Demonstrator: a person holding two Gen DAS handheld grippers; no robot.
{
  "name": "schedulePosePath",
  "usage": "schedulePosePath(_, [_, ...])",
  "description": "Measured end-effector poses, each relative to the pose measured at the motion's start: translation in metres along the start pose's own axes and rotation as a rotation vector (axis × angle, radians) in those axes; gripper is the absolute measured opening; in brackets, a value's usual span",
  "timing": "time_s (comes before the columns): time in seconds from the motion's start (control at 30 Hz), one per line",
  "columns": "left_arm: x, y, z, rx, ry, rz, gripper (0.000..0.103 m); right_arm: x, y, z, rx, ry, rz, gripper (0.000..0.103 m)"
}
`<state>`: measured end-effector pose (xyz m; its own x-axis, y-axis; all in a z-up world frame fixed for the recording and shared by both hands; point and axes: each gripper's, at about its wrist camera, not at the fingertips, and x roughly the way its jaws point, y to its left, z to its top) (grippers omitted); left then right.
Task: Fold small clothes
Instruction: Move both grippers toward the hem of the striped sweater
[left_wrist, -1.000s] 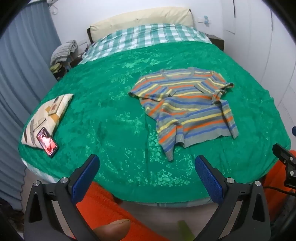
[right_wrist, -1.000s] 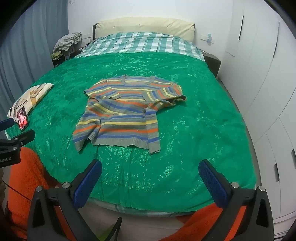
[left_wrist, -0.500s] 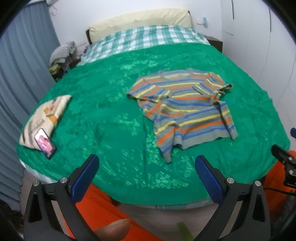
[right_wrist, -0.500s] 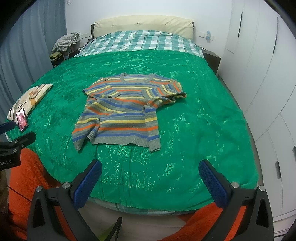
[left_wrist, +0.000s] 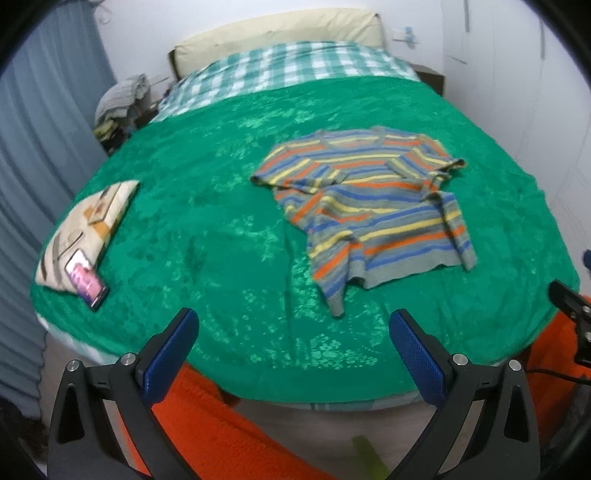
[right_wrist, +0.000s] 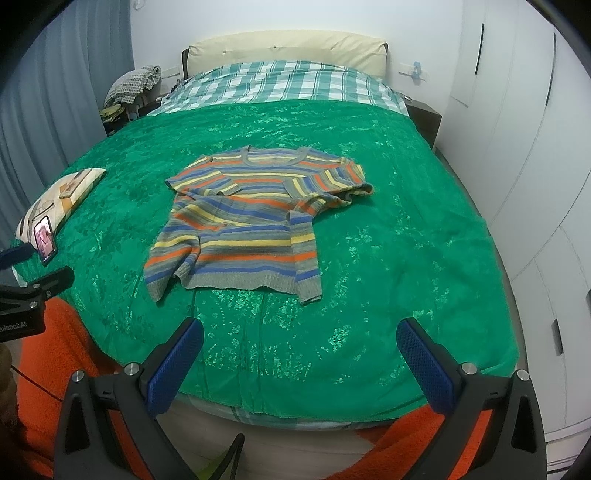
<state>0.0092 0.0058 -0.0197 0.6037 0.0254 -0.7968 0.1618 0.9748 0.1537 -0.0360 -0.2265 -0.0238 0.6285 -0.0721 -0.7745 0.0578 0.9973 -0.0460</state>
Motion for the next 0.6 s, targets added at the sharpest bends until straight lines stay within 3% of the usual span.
schedulePosePath(0.37, [0.018,0.011,-0.007,-0.021,0.048,-0.023,0.103,0.007,-0.01,-0.003,0.044,0.009,-0.027,0.103])
schedulePosePath(0.6, [0.039,0.016,-0.016,-0.05,0.095,-0.059,0.103,0.014,-0.026,-0.008,0.113,0.019,0.044,0.103])
